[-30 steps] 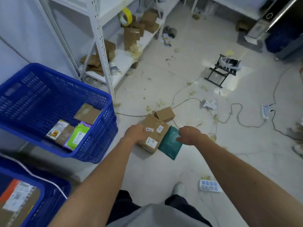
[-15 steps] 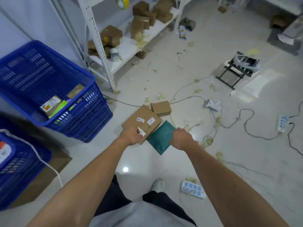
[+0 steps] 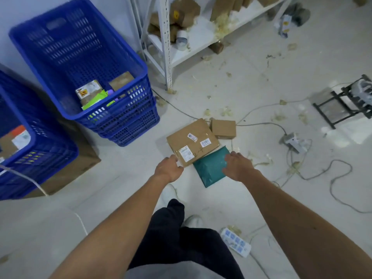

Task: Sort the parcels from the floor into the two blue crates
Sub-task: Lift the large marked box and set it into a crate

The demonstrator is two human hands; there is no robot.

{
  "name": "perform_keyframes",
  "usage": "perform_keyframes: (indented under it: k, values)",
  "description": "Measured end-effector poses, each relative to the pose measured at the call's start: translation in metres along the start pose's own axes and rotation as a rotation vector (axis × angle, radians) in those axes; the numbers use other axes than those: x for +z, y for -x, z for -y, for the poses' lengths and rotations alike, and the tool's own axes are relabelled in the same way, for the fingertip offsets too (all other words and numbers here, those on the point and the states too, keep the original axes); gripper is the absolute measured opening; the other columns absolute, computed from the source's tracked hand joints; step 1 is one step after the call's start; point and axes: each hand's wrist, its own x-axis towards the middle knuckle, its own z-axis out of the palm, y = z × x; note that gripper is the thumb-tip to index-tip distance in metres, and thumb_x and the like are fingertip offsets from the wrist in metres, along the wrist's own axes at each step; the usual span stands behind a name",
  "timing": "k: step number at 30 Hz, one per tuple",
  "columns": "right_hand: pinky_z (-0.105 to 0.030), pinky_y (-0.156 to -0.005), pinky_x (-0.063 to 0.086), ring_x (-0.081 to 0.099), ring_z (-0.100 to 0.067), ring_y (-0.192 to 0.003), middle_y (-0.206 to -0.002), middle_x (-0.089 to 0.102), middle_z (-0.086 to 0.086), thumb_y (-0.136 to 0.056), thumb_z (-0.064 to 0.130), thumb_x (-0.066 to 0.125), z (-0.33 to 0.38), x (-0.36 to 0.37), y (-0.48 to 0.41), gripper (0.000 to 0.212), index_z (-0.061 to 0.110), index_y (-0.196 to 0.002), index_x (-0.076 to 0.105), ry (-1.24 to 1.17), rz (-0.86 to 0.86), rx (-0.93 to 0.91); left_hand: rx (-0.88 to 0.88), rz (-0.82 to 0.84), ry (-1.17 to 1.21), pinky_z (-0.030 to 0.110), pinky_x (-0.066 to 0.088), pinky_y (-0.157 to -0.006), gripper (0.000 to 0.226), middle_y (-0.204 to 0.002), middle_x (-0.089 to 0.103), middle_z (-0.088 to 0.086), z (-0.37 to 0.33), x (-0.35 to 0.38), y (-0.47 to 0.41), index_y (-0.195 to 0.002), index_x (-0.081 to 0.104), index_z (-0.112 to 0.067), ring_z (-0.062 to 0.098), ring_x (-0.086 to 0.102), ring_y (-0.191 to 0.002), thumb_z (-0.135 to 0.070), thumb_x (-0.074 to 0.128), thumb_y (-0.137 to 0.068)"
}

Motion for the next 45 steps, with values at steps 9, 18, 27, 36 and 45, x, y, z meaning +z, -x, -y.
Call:
perform_keyframes:
  k: [9, 18, 27, 36, 45]
  values:
    - [-0.039, -0.095, 0.043, 0.045, -0.026, -0.122, -0.131, 0.045, -0.01, -0.091, 0.031, 0.053, -0.007, -0.01, -0.081, 0.051, 0.009, -0.136, 0.04, 0.143, 0.058, -0.078, -0.056, 0.004, 0.026, 0.035, 0.044, -0.094, 0.051, -0.136, 0.051, 0.009, 0.005, 0.011, -0.072, -0.145, 0.037, -0.018, 0.029, 0.054, -0.121, -0.036, 0.051, -0.098]
    - [-0.04, -0.092, 0.048, 0.05, -0.026, -0.115, -0.127, 0.046, -0.008, -0.086, 0.047, 0.06, -0.047, 0.029, -0.218, 0.062, 0.013, -0.132, 0.038, 0.251, 0.09, -0.221, -0.237, -0.064, 0.113, 0.038, 0.044, -0.099, 0.057, -0.139, 0.047, 0.011, 0.022, 0.066, -0.172, -0.149, 0.031, -0.018, 0.032, 0.054, -0.122, -0.035, 0.05, -0.099]
    - [-0.042, -0.093, 0.049, 0.054, -0.03, -0.114, -0.126, 0.048, -0.012, -0.081, 0.056, 0.068, -0.086, 0.112, -0.367, 0.076, 0.011, -0.133, 0.036, 0.322, 0.048, -0.343, -0.41, -0.136, 0.279, 0.039, 0.045, -0.096, 0.073, -0.134, 0.05, 0.013, 0.037, 0.181, -0.299, -0.149, 0.03, -0.018, 0.033, 0.057, -0.118, -0.049, 0.061, -0.091]
    - [-0.051, -0.095, 0.047, 0.052, -0.039, -0.115, -0.126, 0.042, -0.014, -0.071, 0.059, 0.076, -0.091, 0.199, -0.504, 0.093, 0.019, -0.138, 0.025, 0.115, 0.012, -0.271, -0.526, -0.363, 0.507, 0.043, 0.044, -0.099, 0.099, -0.137, 0.038, 0.014, 0.062, 0.267, -0.441, -0.143, 0.024, -0.005, 0.032, 0.048, -0.126, -0.048, 0.081, -0.076]
    - [-0.054, -0.104, 0.039, 0.041, -0.043, -0.129, -0.142, 0.03, -0.023, -0.06, 0.061, 0.085, -0.082, 0.249, -0.56, 0.135, 0.015, -0.152, -0.002, -0.158, -0.097, -0.161, -0.534, -0.494, 0.641, 0.042, 0.051, -0.093, 0.1, -0.126, 0.046, 0.005, 0.078, 0.289, -0.5, -0.133, 0.029, -0.014, 0.029, 0.057, -0.113, -0.049, 0.091, -0.062]
